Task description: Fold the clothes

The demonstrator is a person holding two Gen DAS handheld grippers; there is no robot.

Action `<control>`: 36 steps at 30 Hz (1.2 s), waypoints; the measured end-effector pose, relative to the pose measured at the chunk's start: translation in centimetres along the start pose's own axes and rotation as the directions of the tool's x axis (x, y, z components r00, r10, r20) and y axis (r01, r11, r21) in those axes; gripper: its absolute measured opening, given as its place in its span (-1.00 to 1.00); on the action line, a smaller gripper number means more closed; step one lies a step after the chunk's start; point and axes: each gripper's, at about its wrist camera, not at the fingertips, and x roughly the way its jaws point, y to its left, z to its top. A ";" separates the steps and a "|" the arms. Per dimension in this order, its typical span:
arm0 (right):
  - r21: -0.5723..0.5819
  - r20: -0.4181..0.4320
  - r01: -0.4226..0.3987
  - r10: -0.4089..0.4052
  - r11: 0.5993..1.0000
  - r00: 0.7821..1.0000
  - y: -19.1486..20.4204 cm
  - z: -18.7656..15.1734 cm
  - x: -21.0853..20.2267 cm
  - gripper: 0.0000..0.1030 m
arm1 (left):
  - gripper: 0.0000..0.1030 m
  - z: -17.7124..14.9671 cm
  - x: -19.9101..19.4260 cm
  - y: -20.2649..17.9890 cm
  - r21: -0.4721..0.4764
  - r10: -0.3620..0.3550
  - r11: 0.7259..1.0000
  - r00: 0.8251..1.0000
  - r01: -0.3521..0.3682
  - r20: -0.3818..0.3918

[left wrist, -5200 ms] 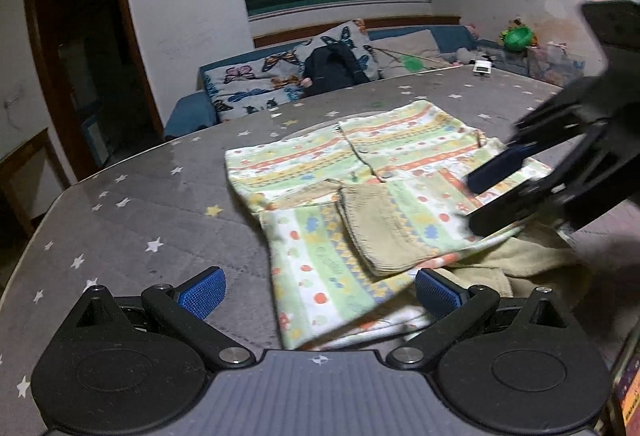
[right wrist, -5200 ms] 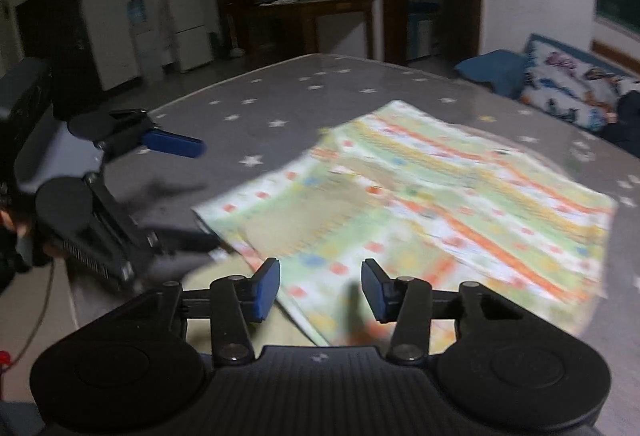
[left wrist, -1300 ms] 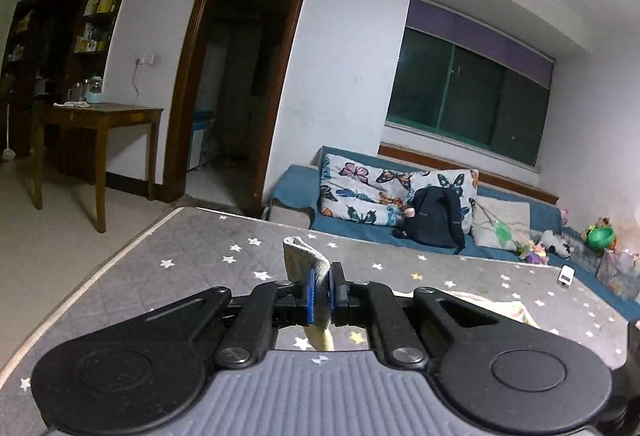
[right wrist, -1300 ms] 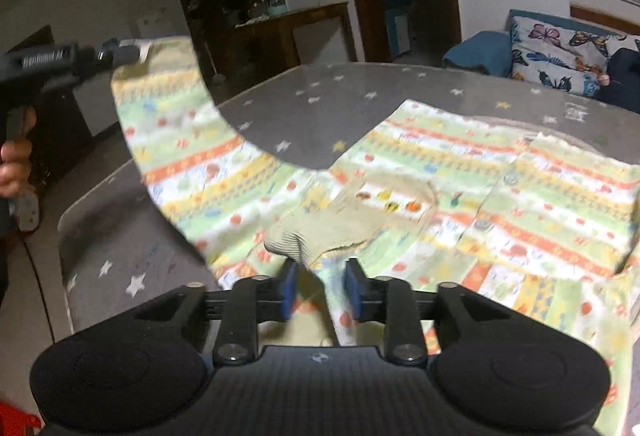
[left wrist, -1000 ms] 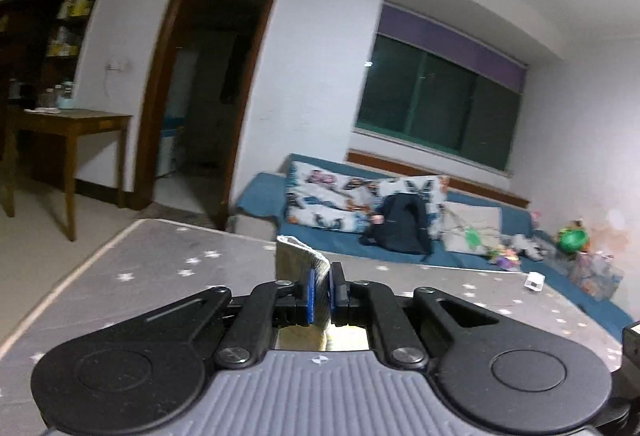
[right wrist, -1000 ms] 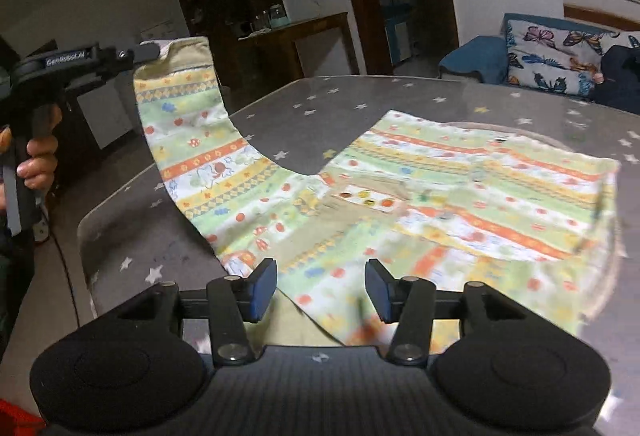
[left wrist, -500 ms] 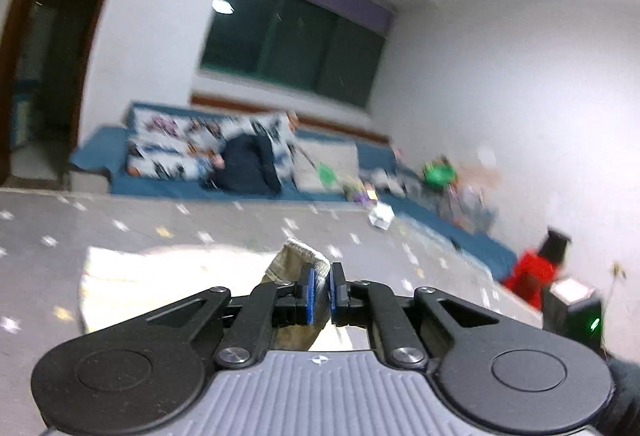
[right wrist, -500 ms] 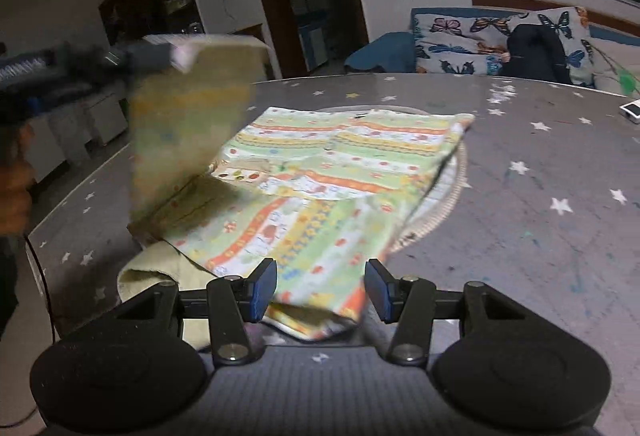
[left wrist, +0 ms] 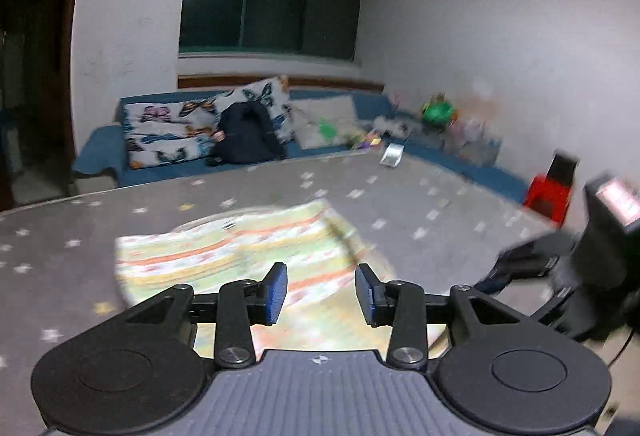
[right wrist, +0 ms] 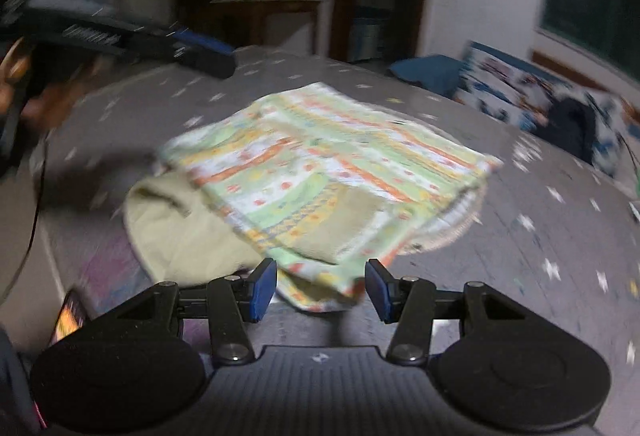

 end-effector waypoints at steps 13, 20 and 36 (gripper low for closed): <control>-0.416 -0.042 -0.052 0.038 0.908 0.998 4.9 0.5 3.8 -0.03 | -0.12 -7.6 -1.4 -1.0 0.350 0.099 0.936 0.980 -0.033 -0.172; -0.210 -0.028 -0.154 0.151 0.965 0.988 2.7 1.7 4.2 -0.75 | 0.09 -9.7 -1.1 -3.4 0.523 0.043 0.852 0.989 0.038 -0.143; -0.048 0.017 -0.195 0.196 0.980 0.980 -0.2 2.7 3.4 -0.69 | -0.58 -8.8 4.0 -4.8 0.464 0.025 0.886 0.996 0.016 -0.081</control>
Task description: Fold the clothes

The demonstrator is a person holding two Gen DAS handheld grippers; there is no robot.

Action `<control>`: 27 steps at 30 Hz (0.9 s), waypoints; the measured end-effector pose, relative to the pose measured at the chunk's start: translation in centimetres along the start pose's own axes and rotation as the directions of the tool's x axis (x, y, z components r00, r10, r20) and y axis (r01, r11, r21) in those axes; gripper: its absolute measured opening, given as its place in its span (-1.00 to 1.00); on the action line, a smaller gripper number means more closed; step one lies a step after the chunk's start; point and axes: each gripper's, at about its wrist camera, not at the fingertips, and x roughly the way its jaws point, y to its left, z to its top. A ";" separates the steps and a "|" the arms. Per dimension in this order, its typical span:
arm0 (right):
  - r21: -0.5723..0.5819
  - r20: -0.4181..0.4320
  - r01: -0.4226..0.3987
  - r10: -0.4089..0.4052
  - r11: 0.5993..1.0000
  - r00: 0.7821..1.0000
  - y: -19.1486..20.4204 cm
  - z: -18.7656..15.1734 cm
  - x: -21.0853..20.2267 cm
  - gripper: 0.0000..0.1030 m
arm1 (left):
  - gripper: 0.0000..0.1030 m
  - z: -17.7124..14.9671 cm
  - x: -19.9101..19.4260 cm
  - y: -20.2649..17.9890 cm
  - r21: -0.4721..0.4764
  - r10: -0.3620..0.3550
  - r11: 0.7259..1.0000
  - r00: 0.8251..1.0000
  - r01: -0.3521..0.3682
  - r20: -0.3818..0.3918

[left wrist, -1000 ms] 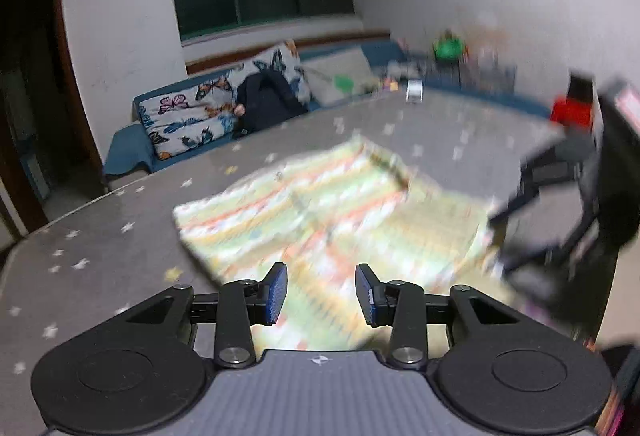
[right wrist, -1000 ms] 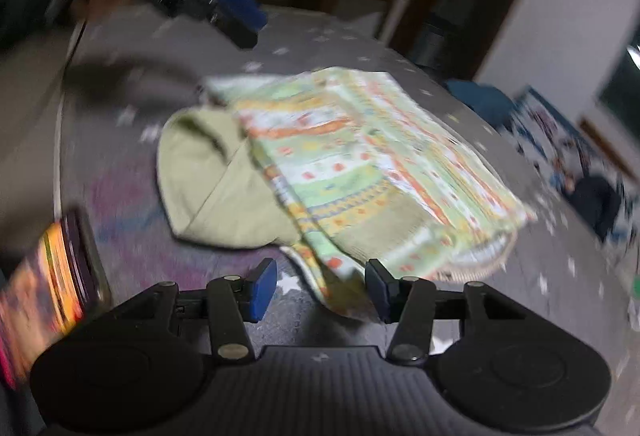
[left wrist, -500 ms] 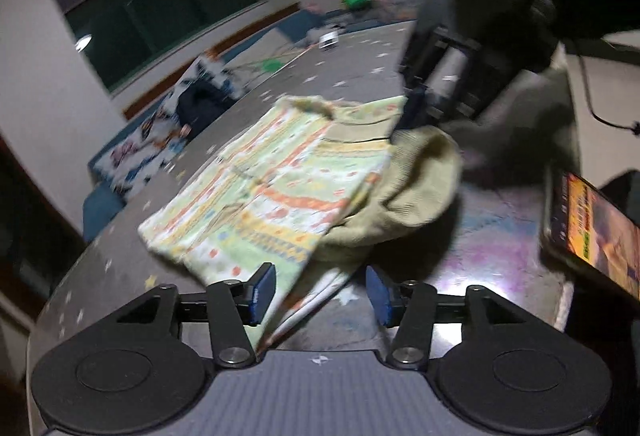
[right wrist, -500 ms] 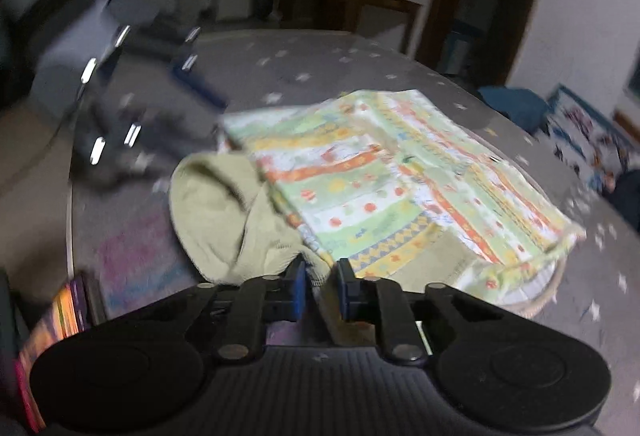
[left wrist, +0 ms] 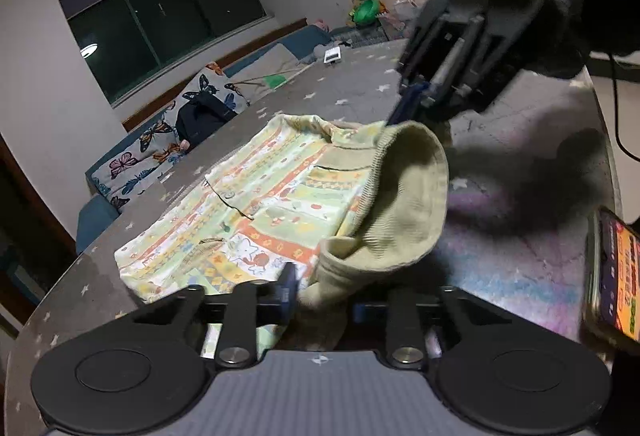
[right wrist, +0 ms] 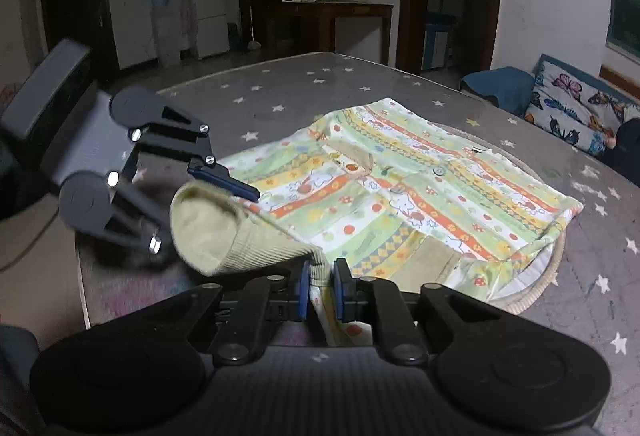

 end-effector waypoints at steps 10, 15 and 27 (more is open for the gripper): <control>-0.285 -0.003 0.156 -0.164 0.946 0.986 2.8 -2.0 1.6 -0.15 | -0.60 1.1 -0.5 2.0 -0.082 0.001 0.997 0.999 0.002 0.041; -0.252 0.002 0.195 -0.202 0.948 0.979 2.1 -1.6 2.8 -0.65 | -0.45 0.5 -0.6 1.2 -0.032 0.018 0.999 0.999 -0.018 0.027; -0.148 0.002 0.187 -0.189 0.971 0.982 1.1 -0.8 1.7 -0.79 | -0.25 -1.7 -0.3 -0.2 0.095 0.060 0.994 0.998 -0.059 -0.010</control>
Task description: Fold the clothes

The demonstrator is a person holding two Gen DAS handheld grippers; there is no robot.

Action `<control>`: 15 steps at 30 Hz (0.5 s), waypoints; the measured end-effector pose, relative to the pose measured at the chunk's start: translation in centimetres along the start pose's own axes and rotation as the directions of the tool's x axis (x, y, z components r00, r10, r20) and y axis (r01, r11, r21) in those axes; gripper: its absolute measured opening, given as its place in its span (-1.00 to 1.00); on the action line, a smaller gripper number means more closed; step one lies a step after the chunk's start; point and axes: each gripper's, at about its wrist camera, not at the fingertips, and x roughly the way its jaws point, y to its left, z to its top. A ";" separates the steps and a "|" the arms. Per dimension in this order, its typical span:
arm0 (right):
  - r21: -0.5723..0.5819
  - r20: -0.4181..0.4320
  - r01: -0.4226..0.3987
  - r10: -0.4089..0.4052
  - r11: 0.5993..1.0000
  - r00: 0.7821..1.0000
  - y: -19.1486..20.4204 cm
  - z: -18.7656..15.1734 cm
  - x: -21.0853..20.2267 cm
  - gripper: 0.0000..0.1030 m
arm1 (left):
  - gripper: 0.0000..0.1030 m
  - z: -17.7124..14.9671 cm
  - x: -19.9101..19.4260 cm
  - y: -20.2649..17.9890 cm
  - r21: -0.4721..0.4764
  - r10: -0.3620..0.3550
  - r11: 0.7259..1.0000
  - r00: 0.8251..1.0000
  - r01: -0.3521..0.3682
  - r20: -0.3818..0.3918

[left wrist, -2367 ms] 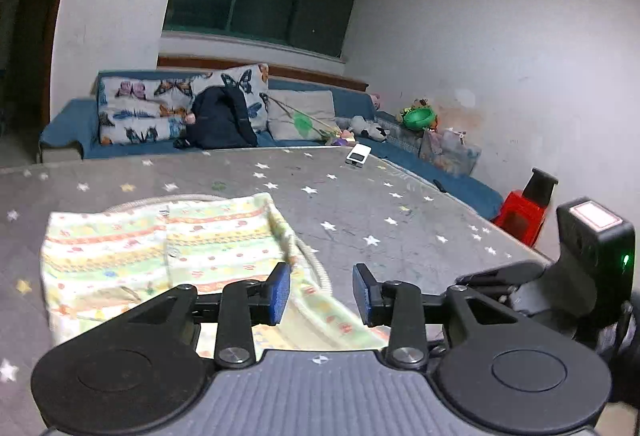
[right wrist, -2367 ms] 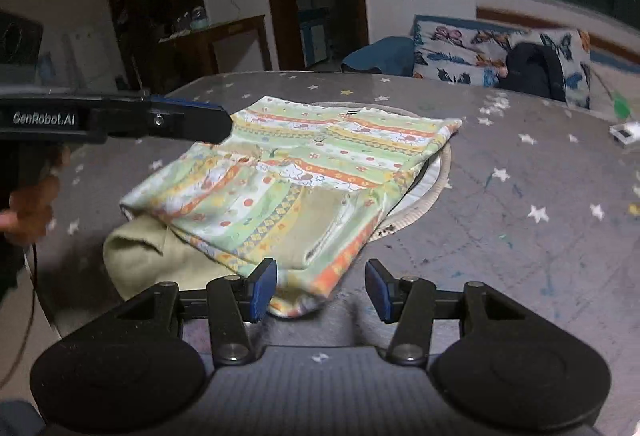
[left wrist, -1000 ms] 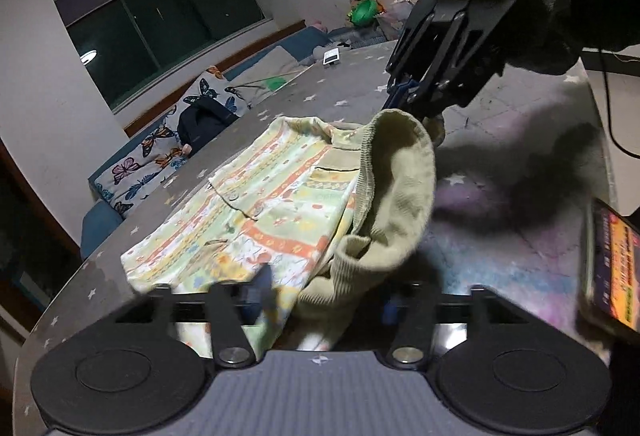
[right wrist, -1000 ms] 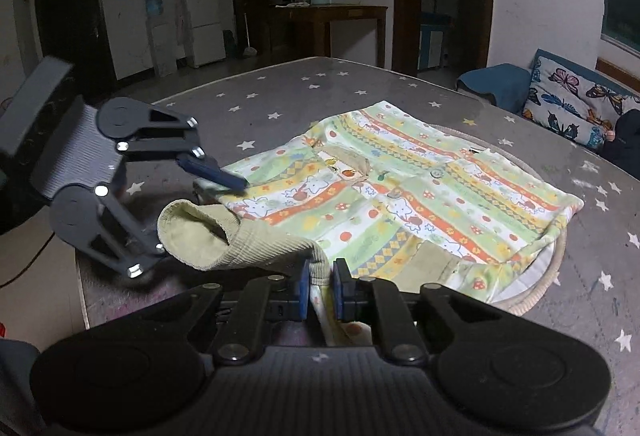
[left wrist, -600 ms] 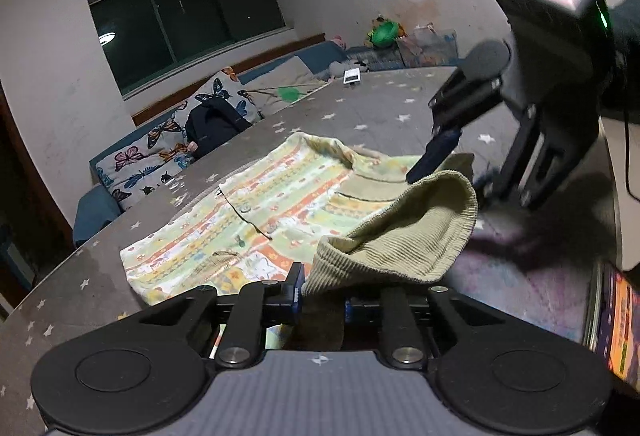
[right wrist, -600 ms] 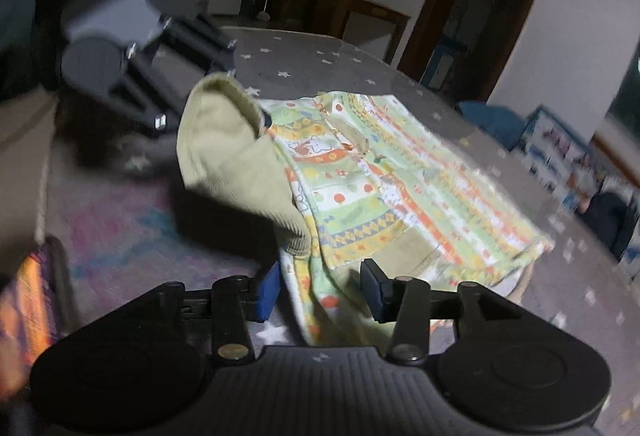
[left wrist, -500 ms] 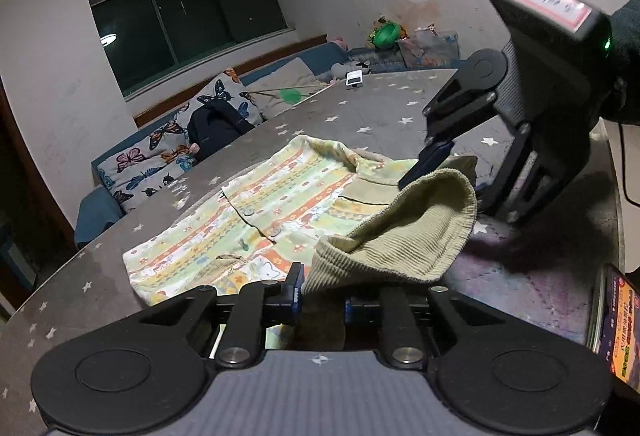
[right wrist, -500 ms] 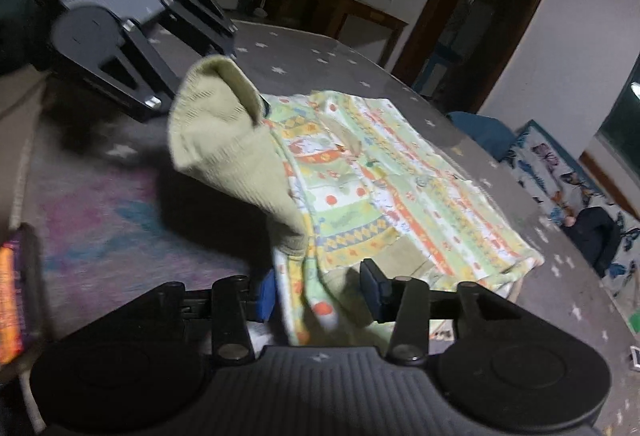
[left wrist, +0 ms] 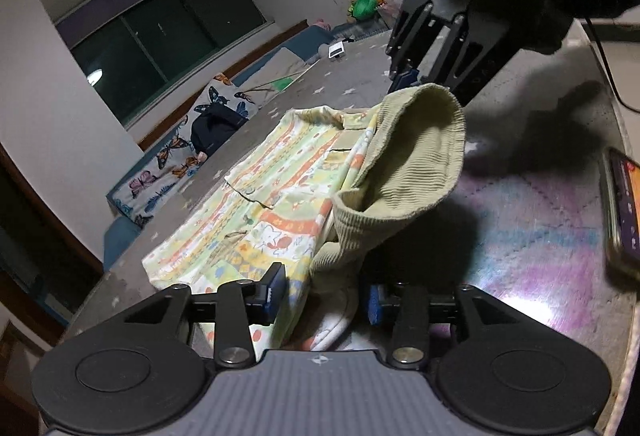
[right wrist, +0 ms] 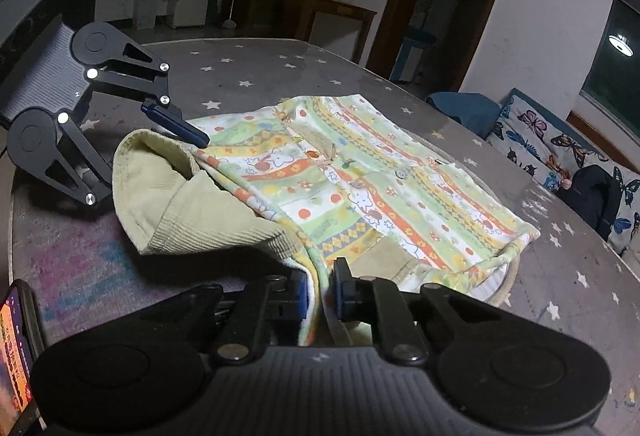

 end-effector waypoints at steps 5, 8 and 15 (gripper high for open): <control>-0.010 -0.002 0.010 -0.010 1.000 1.000 0.5 0.1 -0.6 -0.81 | -0.68 0.0 -0.3 1.2 -0.104 -0.033 0.994 0.999 0.032 -0.002; -0.009 0.003 0.010 -0.010 1.000 1.000 0.8 0.2 -1.6 -0.82 | -0.72 0.2 -1.8 1.9 -0.163 -0.058 0.985 0.998 0.062 0.027; -0.014 0.036 -0.053 0.053 0.999 0.998 3.2 -0.1 -7.5 -0.83 | -0.73 1.3 -8.8 0.5 -0.208 -0.164 0.963 0.985 0.171 0.052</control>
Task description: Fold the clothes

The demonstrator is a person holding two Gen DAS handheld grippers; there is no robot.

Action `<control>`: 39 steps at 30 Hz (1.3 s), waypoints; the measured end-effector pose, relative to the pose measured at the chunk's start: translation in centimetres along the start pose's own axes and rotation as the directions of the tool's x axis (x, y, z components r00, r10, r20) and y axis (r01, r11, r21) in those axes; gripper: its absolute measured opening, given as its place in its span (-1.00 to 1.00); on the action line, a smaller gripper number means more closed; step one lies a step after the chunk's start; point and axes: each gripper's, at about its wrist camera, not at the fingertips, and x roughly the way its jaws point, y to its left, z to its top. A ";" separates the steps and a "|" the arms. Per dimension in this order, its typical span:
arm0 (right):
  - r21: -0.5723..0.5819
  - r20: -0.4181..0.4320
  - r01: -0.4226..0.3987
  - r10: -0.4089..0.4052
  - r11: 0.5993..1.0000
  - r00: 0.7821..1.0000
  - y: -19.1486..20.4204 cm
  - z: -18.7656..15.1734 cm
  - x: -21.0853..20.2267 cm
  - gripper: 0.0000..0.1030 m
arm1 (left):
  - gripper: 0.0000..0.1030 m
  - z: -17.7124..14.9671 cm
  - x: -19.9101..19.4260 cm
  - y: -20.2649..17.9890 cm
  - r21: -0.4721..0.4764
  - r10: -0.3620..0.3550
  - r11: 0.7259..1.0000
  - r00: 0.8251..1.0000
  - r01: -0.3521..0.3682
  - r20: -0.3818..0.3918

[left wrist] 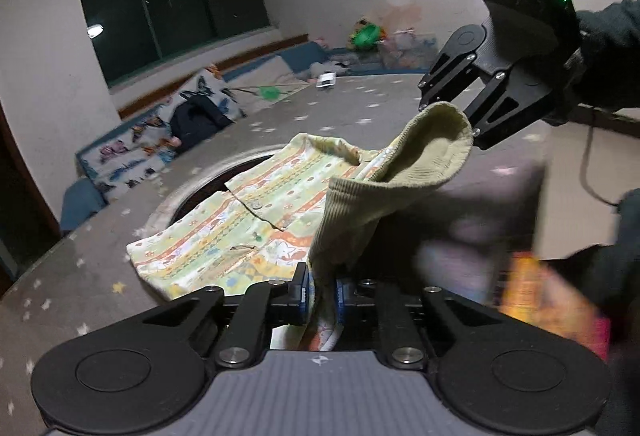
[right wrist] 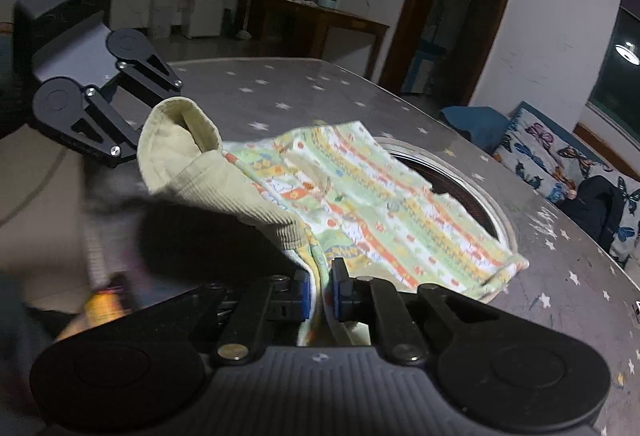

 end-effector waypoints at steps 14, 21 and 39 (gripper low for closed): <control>0.060 -0.002 -0.034 0.034 0.998 0.999 -2.2 3.9 -3.1 -0.83 | -0.75 5.6 0.6 3.7 -0.004 0.041 0.999 0.999 -0.041 0.016; 0.143 -0.045 -0.002 0.009 0.990 0.999 -9.3 5.6 3.6 -0.83 | -0.76 7.1 8.8 10.0 -0.103 0.082 0.991 0.996 -0.085 -0.034; 0.459 -0.048 0.167 -0.163 0.873 0.985 -14.6 0.1 7.4 -0.10 | -0.17 4.5 12.5 14.5 -0.306 0.268 0.908 0.958 -0.285 -0.099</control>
